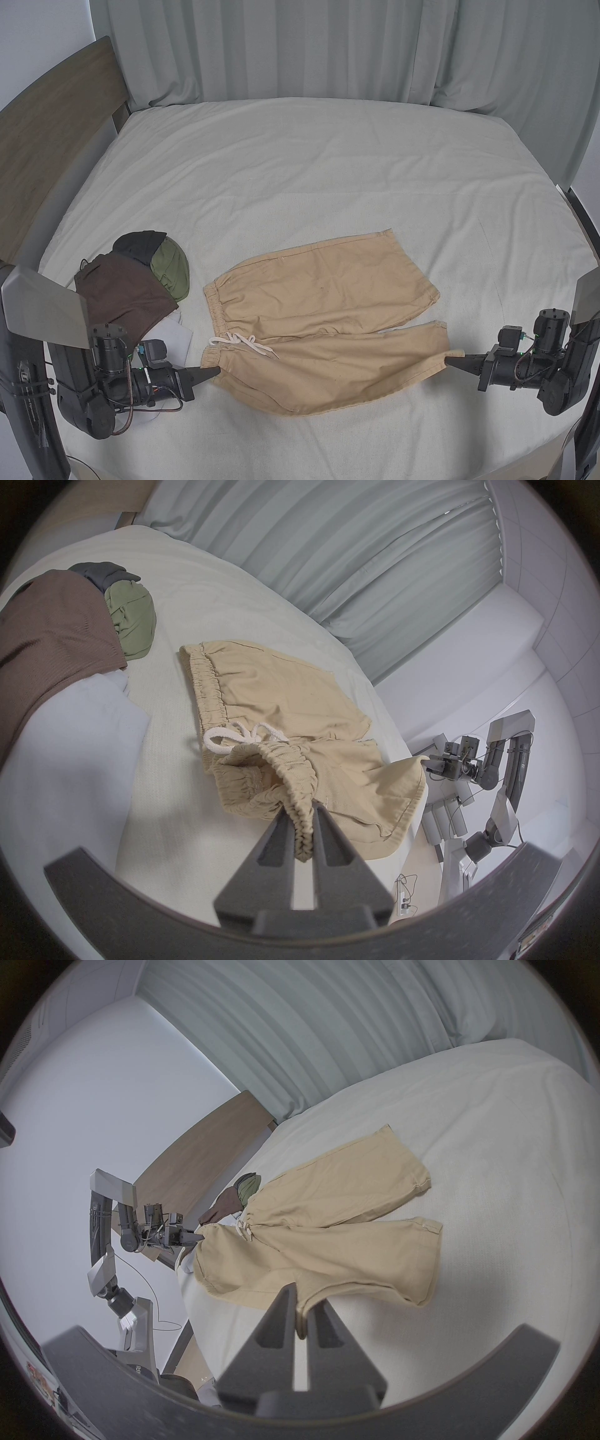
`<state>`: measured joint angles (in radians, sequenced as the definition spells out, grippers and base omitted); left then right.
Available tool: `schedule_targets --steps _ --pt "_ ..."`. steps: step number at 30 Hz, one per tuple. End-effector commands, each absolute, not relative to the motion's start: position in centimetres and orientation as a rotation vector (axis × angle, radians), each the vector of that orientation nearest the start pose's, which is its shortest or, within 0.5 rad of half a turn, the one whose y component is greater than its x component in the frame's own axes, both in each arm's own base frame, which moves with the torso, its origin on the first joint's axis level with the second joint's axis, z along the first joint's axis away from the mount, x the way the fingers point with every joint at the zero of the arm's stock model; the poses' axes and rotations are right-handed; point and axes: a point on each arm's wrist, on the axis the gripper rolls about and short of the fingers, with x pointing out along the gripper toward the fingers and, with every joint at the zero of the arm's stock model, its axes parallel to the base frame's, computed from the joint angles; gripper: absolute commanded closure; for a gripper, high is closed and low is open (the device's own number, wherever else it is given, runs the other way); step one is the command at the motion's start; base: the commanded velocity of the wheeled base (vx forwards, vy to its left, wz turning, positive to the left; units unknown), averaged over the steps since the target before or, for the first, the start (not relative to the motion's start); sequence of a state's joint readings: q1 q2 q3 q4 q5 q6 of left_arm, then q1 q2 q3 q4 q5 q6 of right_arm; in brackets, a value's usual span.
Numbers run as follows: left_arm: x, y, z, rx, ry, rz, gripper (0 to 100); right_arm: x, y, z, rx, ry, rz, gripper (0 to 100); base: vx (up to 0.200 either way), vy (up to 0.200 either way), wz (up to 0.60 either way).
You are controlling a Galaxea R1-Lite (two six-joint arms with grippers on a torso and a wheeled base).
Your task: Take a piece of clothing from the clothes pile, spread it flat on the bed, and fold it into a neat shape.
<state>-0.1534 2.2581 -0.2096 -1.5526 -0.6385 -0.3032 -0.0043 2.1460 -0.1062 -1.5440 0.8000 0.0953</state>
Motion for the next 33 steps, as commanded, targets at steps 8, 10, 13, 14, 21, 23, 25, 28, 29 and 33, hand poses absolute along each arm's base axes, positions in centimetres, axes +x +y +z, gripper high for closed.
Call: schedule_targets --steps 8,10,13,14,21,23,25,28,29,33 --pt "26.2 -5.4 0.3 -0.433 0.582 -0.694 100 23.6 1.5 2.8 0.319 0.476 0.750 100 0.000 0.000 0.00" --pt "26.2 -5.4 0.4 -0.432 0.579 -0.692 100 23.6 1.5 3.0 0.318 0.470 0.750 100 0.000 0.000 0.00" --pt "26.4 -5.3 0.5 -0.438 0.571 -0.685 100 23.6 1.5 3.1 0.317 0.467 0.752 100 0.000 0.000 0.00" --pt "26.5 -5.3 0.6 -0.442 0.568 -0.678 100 23.6 1.5 3.1 0.318 0.466 0.752 100 0.000 0.000 0.00" --pt "26.8 -5.4 0.8 -0.465 0.560 -0.660 100 23.1 1.6 4.3 0.317 0.427 0.814 100 0.000 0.000 0.00" --pt "26.9 -5.3 0.9 -0.466 0.553 -0.657 100 23.0 1.6 4.6 0.314 0.418 0.818 100 0.000 0.000 0.00" --pt "27.1 -5.2 1.0 -0.466 0.546 -0.650 100 23.0 1.6 4.7 0.316 0.416 0.821 100 0.000 0.000 0.00" --pt "27.1 -5.2 1.1 -0.472 0.540 -0.643 100 22.9 1.6 5.1 0.311 0.401 0.826 100 0.000 0.000 0.00" --pt "27.1 -5.2 1.2 -0.474 0.541 -0.642 100 22.8 1.6 5.2 0.310 0.399 0.828 100 0.000 0.000 0.00" --pt "27.2 -5.2 1.5 -0.474 0.528 -0.645 100 22.7 1.7 5.6 0.310 0.384 0.845 100 0.000 0.000 0.00"
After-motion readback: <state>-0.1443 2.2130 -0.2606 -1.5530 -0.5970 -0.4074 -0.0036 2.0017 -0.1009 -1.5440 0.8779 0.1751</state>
